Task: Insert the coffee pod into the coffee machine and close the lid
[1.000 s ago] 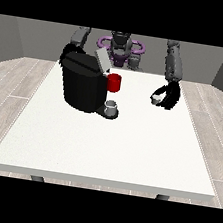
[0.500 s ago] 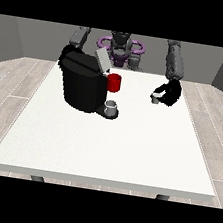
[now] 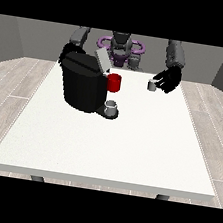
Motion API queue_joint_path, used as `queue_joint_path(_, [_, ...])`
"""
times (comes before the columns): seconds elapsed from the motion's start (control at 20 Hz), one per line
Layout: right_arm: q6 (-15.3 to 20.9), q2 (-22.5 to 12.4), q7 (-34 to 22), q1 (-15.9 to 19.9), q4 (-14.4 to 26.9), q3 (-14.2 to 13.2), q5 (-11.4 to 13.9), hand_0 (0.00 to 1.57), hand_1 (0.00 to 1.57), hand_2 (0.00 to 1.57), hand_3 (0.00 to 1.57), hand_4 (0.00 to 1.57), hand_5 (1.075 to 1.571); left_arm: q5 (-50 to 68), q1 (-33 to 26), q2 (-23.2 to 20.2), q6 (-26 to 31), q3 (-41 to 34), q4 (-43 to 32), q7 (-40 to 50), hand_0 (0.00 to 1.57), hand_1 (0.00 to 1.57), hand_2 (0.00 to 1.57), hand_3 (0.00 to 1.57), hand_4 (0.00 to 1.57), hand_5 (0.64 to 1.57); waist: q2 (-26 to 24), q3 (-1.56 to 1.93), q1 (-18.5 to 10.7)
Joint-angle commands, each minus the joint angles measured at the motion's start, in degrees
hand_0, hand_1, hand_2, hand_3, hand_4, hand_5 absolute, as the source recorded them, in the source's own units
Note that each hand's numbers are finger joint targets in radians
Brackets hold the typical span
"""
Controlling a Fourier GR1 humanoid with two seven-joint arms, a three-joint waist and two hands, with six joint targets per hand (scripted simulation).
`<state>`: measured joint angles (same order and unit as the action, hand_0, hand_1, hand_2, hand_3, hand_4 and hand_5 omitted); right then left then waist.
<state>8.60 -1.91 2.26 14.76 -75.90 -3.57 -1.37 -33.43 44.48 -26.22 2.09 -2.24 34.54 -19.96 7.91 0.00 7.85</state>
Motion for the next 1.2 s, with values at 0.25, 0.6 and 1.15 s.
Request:
queue_joint_path(0.25, [-1.05,-0.13,1.52,1.18,3.62,-1.53,-1.79,0.0,0.0,0.0,0.0,0.5,1.571,0.22,7.45,1.59,6.6,0.05,3.85,6.35,1.25,1.25,1.33,1.28,0.54,1.571,-2.75,0.02,1.07])
queue_joint_path(0.6, [-1.02,1.62,1.35,-1.4,1.46,1.95,-0.07,0.0,0.0,0.0,0.0,0.51,1.571,-1.19,10.9,1.37,6.06,-0.96,4.04,11.01,1.01,1.01,1.2,1.22,0.54,1.571,-2.59,0.0,3.9])
queue_joint_path(1.15, [0.63,0.04,1.19,5.41,-0.87,1.46,1.58,0.0,0.0,0.0,0.0,0.52,1.571,-0.48,20.84,-0.53,6.2,-4.19,3.0,12.57,1.26,1.26,1.32,1.25,0.52,1.571,5.03,0.01,7.85])
